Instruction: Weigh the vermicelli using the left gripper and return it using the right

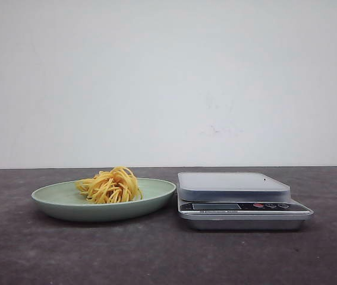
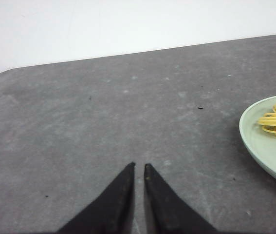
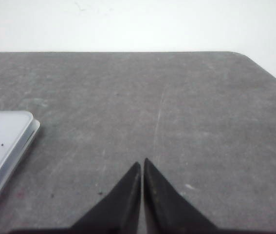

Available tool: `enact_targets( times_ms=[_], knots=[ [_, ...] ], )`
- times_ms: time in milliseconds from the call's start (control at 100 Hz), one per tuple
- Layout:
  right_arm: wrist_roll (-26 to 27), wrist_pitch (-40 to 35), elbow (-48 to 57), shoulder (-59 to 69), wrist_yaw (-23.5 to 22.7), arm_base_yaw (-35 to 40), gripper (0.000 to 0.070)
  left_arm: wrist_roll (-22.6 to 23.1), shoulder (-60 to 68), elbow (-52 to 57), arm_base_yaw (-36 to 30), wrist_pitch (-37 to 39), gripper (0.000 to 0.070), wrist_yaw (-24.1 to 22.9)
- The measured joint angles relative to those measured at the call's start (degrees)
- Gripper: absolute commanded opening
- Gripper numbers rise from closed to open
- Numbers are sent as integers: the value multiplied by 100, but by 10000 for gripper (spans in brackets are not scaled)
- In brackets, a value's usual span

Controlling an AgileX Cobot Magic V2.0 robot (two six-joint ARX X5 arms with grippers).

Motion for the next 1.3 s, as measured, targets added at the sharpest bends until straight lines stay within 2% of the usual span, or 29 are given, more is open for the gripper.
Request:
enact_targets(
  times_ms=[100, 200, 290, 380, 480, 600, 730, 870, 910, 940, 980, 1000, 1010, 1020, 1030, 1040, 1070, 1110, 1220, 1300],
  knots=[
    [203, 208, -2, 0, -269, 0, 0, -269, 0, -17, 0, 118, 0, 37],
    [555, 695, -2, 0, -575, 0, 0, -664, 2, -17, 0, 595, 0, 42],
    [960, 1010, 0, 0, -824, 0, 0, -903, 0, -17, 0, 986, 1, 46],
    [1499, 968, 96, 0, -879, 0, 0, -1274, 0, 11, 0, 1185, 5, 133],
    [2083, 581, 490, 11, -1012, 0, 0, -1611, 120, 354, 0, 850, 6, 214],
    [2389, 59, 1283, 153, -1117, 0, 0, -1759, 522, 1331, 0, 455, 6, 214],
    [2352, -428, 2153, 511, -1187, 0, 0, -1801, 1163, 2603, 0, -57, 5, 240],
    [2026, -1198, 2992, 940, -1478, 0, 0, -1801, 1987, 3585, 0, -1294, 7, 424],
    [1891, -1438, 3204, 1093, -1517, 0, 0, -1801, 2197, 3753, 0, -1534, 59, 575],
    [1777, -1591, 3338, 1200, -1585, 0, 4, -1803, 2339, 3860, 0, -1644, 156, 726],
    [1644, -1753, 3491, 1335, -1700, 0, 67, -1829, 2505, 3980, 0, -1698, 334, 973],
    [1585, -1823, 3563, 1401, -1757, 0, 133, -1838, 2579, 4024, 0, -1694, 416, 1097],
    [1552, -1858, 3598, 1429, -1775, 0, 195, -1847, 2614, 4044, 0, -1690, 452, 1167],
    [1519, -1895, 3635, 1462, -1790, 0, 218, -1847, 2651, 4063, 0, -1690, 482, 1224],
    [1495, -1928, 3668, 1493, -1803, 0, 281, -1849, 2682, 4079, 0, -1692, 502, 1290],
    [1469, -1963, 3705, 1521, -1805, 0, 303, -1849, 2708, 4092, 0, -1694, 518, 1357],
    [1399, -2059, 3812, 1598, -1816, 0, 413, -1864, 2778, 4122, 0, -1694, 520, 1541],
    [1318, -2144, 3943, 1685, -1858, 0, 486, -1871, 2846, 4144, 0, -1698, 508, 1779],
    [1161, -2347, 4284, 1867, -1945, 0, 503, -2004, 3008, 4159, 0, -1696, 509, 2208],
    [1043, -2485, 4527, 2037, -2063, 0, 556, -2129, 3178, 4159, -4, -1620, 506, 2468]
  ],
)
